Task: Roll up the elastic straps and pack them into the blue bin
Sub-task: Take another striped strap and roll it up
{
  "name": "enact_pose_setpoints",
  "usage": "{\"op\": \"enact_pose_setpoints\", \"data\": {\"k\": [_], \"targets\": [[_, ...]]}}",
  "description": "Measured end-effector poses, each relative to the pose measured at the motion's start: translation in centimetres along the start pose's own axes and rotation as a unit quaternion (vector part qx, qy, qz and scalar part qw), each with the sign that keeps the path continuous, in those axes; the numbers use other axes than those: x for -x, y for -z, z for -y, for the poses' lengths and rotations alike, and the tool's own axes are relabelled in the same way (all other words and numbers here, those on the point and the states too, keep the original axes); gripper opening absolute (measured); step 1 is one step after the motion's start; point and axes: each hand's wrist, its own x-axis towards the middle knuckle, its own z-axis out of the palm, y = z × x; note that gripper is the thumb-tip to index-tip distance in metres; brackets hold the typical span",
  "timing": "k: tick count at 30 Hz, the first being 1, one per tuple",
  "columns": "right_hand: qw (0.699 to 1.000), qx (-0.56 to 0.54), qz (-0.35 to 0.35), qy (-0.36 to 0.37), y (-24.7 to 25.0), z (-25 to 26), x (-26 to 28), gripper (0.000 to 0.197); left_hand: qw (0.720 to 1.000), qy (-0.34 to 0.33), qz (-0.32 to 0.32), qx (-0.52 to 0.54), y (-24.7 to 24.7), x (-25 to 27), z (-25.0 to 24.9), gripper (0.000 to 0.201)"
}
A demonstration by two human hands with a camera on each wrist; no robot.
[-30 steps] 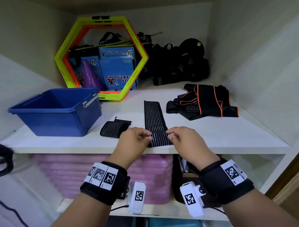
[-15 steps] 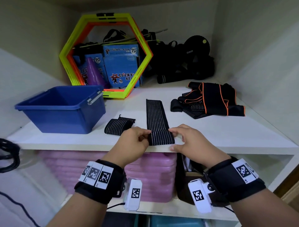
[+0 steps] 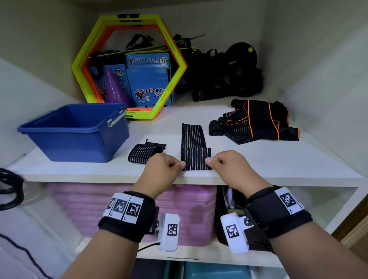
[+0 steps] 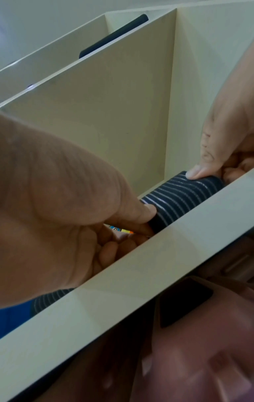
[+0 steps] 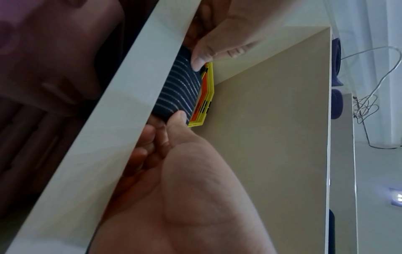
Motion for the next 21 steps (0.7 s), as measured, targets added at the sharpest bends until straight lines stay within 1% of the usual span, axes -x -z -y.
{"op": "enact_pose_setpoints", "data": {"k": [5, 8, 11, 13, 15, 16, 18, 20, 21], "targets": [[0.999, -0.03, -0.022, -0.037, -0.1, 0.3, -0.4, 0.056, 0.999, 0.024, -0.011, 0.029, -0.2, -0.2, 0.0, 0.033], [0.998, -0.03, -0.018, -0.052, -0.1, 0.3, -0.8, 0.056, 0.999, 0.032, -0.008, 0.035, 0.0, -0.3, 0.1, 0.039], [0.998, -0.002, -0.004, -0.055, -0.1, 0.5, -1.0, 0.051, 0.998, 0.042, -0.007, 0.036, 0.0, -0.5, 0.1, 0.044], [0.999, 0.01, -0.011, -0.046, -0.3, 0.4, -1.2, 0.043, 0.999, 0.042, -0.01, 0.026, -0.1, -0.7, 0.1, 0.038], [0.999, -0.009, -0.028, -0.034, -0.5, 0.2, -1.1, 0.021, 0.999, 0.03, -0.016, 0.036, -0.2, -0.5, -0.1, 0.016], [0.999, -0.015, -0.029, -0.027, -0.6, 0.1, -1.0, 0.014, 0.998, 0.025, -0.015, 0.051, -0.2, -0.4, -0.2, 0.01], [1.0, -0.006, -0.023, -0.01, -0.7, 0.1, -0.9, 0.011, 0.999, 0.012, 0.003, 0.051, -0.2, -0.4, -0.2, 0.026], [1.0, 0.013, -0.021, 0.011, -0.6, 0.2, -0.8, 0.016, 1.0, 0.005, 0.023, 0.017, 0.0, -0.6, 0.0, 0.031], [1.0, 0.015, -0.015, 0.019, -0.5, 0.1, -0.7, 0.021, 0.999, 0.006, 0.034, 0.009, 0.1, -0.7, 0.0, 0.033]]}}
